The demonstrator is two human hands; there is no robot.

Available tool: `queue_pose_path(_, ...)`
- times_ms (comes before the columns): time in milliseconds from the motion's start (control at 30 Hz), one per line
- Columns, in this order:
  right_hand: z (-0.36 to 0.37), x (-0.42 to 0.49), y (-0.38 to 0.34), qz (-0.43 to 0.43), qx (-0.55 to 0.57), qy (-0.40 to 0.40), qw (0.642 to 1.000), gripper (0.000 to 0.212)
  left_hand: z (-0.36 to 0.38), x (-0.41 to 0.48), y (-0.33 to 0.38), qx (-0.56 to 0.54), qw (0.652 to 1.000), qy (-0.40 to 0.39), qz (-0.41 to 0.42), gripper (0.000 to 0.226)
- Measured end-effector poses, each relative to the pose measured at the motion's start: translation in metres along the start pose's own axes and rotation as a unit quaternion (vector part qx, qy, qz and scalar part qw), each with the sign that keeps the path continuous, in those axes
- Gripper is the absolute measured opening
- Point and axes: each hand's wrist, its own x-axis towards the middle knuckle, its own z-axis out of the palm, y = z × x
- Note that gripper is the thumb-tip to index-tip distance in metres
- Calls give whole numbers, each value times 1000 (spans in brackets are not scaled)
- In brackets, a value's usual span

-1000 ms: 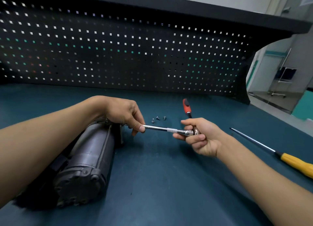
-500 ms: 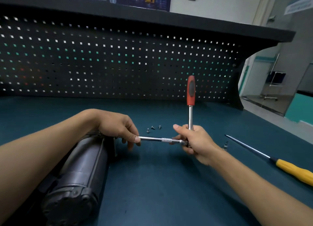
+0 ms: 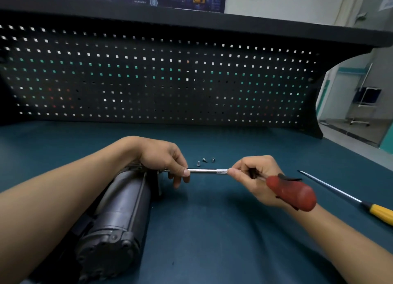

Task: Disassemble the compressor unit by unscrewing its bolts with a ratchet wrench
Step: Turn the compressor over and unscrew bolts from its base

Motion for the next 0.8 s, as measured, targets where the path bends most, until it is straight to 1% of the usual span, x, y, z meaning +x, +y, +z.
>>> queue_pose_path(67, -1, -1, 1, -9, -16, -4, 1000, 41, 0, 0, -1, -4, 1000, 0, -3, 24)
queue_pose_path(133, -2, -1, 0, -30, -35, 8, 999, 42, -1, 0, -1, -11, 1000, 3, -2, 24)
queue_pose_path(333, -4, 4, 3, -122, -107, 32, 986, 47, -2, 1, -4, -62, 998, 7, 26, 20)
queue_pose_path(433, -5, 5, 5, -129, -114, 26, 985, 46, -2, 0, -5, -49, 998, 13, 32, 19)
queue_pose_path(500, -4, 3, 5, -106, -96, 16, 990, 47, -2, 0, -6, -30, 999, 16, 31, 18)
queue_pose_path(600, -1, -1, 2, -9, -18, -3, 1000, 52, -2, -1, -6, -19, 999, 19, 26, 18)
queue_pose_path(667, -3, -1, -2, 57, 32, -14, 998, 54, -2, -1, -6, -16, 999, 17, 27, 18)
queue_pose_path(800, -5, 5, -16, 134, 98, -11, 986, 51, -3, -2, -6, -9, 999, 18, 30, 16)
